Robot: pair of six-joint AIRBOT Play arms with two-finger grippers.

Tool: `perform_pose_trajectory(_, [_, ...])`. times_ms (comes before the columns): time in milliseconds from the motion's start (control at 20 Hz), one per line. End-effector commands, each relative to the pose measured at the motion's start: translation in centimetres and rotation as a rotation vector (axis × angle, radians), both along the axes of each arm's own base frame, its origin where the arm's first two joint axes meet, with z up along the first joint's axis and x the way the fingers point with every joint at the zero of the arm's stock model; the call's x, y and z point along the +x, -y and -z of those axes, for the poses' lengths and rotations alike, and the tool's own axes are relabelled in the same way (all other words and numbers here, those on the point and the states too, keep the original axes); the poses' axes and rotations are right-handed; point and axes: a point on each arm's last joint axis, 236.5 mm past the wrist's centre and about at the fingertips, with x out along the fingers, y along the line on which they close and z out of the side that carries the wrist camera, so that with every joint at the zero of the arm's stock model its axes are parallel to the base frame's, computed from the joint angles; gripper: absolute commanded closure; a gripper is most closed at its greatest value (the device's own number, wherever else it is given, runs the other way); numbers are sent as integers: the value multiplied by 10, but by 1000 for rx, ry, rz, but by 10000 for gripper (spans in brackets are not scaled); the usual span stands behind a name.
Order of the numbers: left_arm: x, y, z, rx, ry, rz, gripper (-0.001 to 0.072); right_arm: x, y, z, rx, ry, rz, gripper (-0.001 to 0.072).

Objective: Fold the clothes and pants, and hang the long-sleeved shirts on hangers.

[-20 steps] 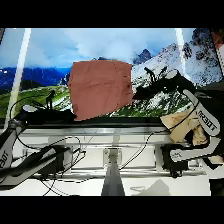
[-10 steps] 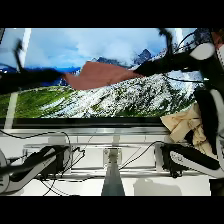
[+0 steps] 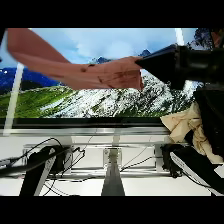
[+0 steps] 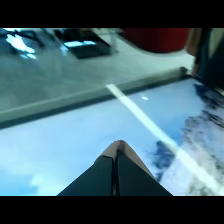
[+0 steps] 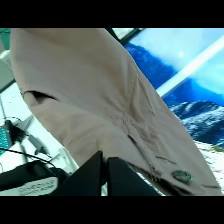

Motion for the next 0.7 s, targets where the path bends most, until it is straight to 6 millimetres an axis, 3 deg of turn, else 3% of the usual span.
perform_pose_trajectory(0, [-24,-32,-8,38,19,-195,701,-21,-4,-13,46,-59,21,690])
perform_pose_trajectory(50, [-18,-35,2,26,-12,-201,701,-7,-3,-3,30,-79,73,690])
perform_pose_trajectory(150, [13,-36,45,-24,-142,-171,702,38,6,34,-15,-139,226,690])
perform_pose_trajectory(300, [78,-35,163,-100,-449,-121,702,109,20,116,-107,-222,407,690])
perform_pose_trajectory(450, [130,-13,291,-65,-678,-69,702,165,23,212,-182,-331,513,690])
perform_pose_trajectory(550, [148,3,352,-57,-800,-51,701,192,26,271,-259,-384,553,690])
perform_pose_trajectory(650, [140,17,396,-46,-929,-5,701,203,39,317,-349,-427,573,690])
